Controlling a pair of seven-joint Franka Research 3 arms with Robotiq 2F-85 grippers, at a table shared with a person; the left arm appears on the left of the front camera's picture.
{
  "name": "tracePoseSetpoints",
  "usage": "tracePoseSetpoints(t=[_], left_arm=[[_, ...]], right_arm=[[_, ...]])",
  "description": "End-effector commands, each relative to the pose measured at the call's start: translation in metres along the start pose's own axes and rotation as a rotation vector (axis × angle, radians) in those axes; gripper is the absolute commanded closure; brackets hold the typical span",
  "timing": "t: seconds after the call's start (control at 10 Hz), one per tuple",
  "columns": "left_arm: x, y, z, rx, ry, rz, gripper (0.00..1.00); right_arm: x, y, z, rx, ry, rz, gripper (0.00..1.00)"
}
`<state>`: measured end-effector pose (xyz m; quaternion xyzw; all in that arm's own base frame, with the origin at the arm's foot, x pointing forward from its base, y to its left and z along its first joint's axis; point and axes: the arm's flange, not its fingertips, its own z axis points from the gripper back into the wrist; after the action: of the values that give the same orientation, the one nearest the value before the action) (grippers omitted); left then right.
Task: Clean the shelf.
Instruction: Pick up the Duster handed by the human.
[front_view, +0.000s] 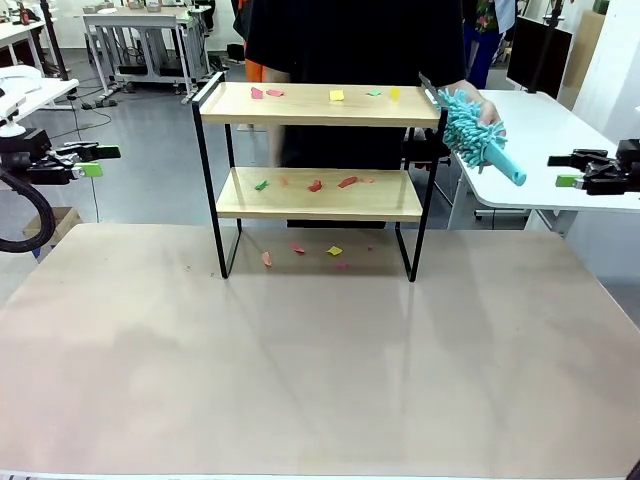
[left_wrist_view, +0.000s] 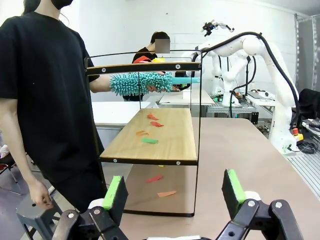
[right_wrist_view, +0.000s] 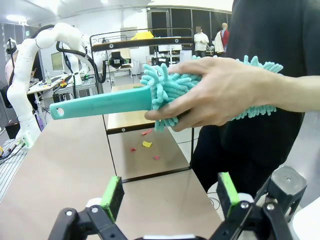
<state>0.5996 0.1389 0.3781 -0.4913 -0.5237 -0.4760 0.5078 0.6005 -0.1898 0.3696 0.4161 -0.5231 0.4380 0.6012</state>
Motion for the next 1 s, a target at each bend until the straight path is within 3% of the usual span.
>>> tracePoseSetpoints(t=[0.0, 0.5, 0.9], left_arm=[[0.001, -0.001, 0.001, 0.001, 0.01, -0.014, 0.0], [0.001, -0.001, 0.001, 0.001, 0.01, -0.014, 0.0], [0.001, -0.001, 0.001, 0.001, 0.01, -0.014, 0.0]], right_arm=[[0.003, 0.0, 0.0, -0.002, 0.0, 0.005, 0.0], [0.0, 0.0, 0.0, 0.0, 0.0, 0.0, 0.0], [0.111, 0.037, 0.021, -0.193, 0.219, 0.006, 0.0]])
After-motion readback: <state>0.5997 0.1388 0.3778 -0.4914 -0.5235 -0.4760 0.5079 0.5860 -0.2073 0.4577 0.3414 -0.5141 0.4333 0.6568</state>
